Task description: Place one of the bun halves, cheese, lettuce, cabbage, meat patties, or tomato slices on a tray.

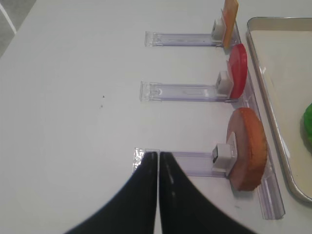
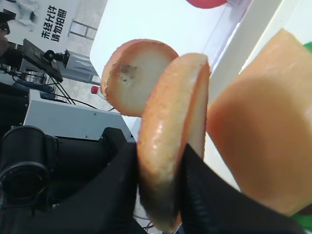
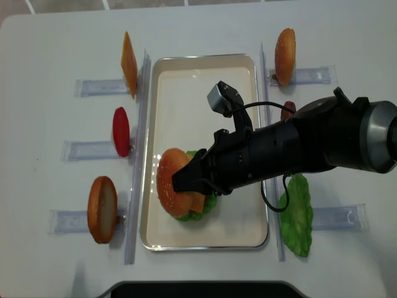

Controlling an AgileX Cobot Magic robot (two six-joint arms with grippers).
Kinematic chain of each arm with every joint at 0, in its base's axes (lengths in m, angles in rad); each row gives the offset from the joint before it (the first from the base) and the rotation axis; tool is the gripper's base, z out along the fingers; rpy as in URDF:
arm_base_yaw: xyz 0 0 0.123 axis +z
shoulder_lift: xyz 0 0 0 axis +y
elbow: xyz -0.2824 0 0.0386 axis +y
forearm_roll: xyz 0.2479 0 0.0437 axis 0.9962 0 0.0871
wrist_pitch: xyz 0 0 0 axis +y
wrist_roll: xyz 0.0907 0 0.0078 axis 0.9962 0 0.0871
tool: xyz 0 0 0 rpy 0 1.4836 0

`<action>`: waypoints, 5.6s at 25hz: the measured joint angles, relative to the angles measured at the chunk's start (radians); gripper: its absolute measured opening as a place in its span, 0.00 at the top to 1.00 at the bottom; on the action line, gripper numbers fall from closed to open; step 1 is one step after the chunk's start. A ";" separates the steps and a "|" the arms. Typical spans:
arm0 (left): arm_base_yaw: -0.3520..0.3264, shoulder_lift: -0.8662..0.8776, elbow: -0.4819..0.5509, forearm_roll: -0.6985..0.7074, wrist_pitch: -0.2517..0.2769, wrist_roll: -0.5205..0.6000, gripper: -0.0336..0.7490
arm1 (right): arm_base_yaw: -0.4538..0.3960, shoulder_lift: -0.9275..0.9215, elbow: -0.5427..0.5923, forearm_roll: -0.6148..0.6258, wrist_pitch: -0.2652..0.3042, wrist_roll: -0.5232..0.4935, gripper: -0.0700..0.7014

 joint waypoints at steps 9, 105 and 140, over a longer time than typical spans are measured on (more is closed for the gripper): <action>0.000 0.000 0.000 0.000 0.000 0.000 0.96 | 0.000 0.000 0.000 0.000 -0.022 -0.025 0.67; 0.000 0.000 0.000 0.000 0.000 0.000 0.96 | -0.672 -1.686 0.298 -1.880 0.351 1.424 0.32; 0.000 0.000 0.000 0.000 0.000 0.000 0.96 | -0.766 -1.745 0.305 -1.850 0.354 1.382 0.33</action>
